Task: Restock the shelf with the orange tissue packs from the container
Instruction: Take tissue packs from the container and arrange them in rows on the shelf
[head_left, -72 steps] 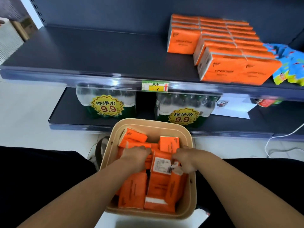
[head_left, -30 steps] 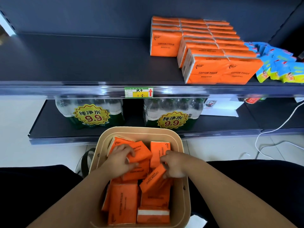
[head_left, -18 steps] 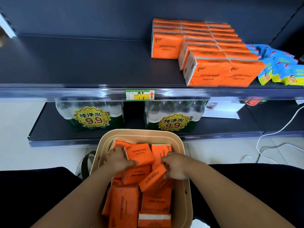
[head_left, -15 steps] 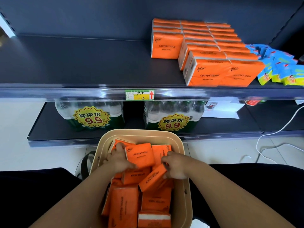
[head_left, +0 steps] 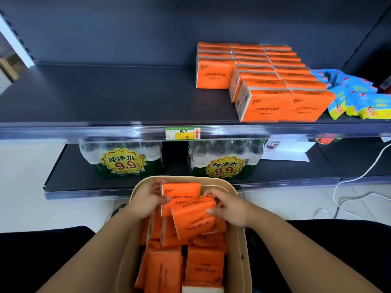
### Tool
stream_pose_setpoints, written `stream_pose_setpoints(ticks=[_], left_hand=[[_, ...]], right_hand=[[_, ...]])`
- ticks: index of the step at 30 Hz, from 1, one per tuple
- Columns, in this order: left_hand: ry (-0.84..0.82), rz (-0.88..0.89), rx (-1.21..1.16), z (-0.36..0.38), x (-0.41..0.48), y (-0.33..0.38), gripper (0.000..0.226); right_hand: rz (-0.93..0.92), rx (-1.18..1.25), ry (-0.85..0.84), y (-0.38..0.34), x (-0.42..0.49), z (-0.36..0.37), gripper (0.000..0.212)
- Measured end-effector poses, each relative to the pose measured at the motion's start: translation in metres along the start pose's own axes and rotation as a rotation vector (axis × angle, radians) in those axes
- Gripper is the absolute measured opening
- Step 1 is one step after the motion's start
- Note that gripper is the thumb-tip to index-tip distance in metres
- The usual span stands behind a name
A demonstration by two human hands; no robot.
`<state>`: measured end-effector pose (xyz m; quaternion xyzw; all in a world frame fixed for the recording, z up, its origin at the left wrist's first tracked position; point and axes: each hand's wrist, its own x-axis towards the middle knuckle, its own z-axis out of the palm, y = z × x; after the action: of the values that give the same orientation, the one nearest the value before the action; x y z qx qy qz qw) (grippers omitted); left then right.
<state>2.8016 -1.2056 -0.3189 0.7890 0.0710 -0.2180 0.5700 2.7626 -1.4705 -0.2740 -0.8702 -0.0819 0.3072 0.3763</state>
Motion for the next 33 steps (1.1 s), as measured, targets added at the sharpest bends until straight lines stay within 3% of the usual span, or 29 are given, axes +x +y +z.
stream_pose_setpoints(ticks=[10, 19, 28, 33], left_hand=[[-0.083, 0.318, 0.034, -0.039, -0.028, 0.12, 0.042], [0.05, 0.514, 0.012, -0.073, 0.004, 0.225, 0.041], [0.145, 0.553, 0.084, -0.049, 0.091, 0.255, 0.041], [0.145, 0.56, 0.061, -0.029, 0.124, 0.259, 0.032]], right_hand=[[-0.286, 0.258, 0.162, -0.068, -0.028, -0.062, 0.024], [-0.405, 0.262, 0.281, -0.132, -0.026, -0.162, 0.029], [-0.307, 0.02, 0.38, -0.144, 0.009, -0.223, 0.026], [-0.228, -0.292, 0.421, -0.145, 0.017, -0.238, 0.032]])
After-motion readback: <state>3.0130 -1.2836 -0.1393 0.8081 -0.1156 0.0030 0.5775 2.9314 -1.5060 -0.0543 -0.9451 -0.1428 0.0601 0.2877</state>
